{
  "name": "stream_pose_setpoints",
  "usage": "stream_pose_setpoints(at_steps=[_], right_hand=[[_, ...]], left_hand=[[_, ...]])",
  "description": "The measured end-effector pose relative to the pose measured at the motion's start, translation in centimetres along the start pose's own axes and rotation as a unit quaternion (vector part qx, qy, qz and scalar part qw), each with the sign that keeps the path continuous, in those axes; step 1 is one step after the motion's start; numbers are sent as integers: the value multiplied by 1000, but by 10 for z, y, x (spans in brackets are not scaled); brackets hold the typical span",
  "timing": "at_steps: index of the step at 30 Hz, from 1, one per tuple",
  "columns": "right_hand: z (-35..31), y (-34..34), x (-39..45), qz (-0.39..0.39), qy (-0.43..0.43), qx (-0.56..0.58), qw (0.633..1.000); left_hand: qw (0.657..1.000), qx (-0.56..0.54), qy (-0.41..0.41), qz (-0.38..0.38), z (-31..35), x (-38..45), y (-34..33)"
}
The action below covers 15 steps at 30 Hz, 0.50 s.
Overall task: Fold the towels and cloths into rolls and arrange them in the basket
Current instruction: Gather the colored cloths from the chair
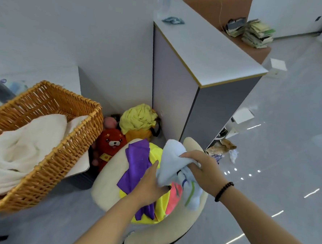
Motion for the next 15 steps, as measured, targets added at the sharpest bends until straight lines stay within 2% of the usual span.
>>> stream_pose_setpoints(at_steps=[3,5,8,11,13,15], right_hand=[[-29,6,12,-26,61,11,998],[-38,10,18,-36,84,-11,996],[-30,10,25,-39,30,-38,998],[-12,-2,26,-34,-39,-66,996],[1,-20,27,-55,-70,-63,994],[6,-42,26,-96,-103,1,990]], left_hand=[[996,-11,-41,80,10,2,18],[992,0,-5,123,5,3,30],[981,-15,52,187,-7,3,51],[973,-61,56,217,0,5,67],[973,-83,62,208,10,7,73],[975,-117,71,172,23,7,75]])
Point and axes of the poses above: each hand's wrist, its own x-axis towards the middle knuckle, its own y-axis out of the back of the hand, z = x × y, the point moved 3 cm from there along x, towards the middle knuckle, and after that the axes turned 11 degrees about x, right-handed, at the moved point
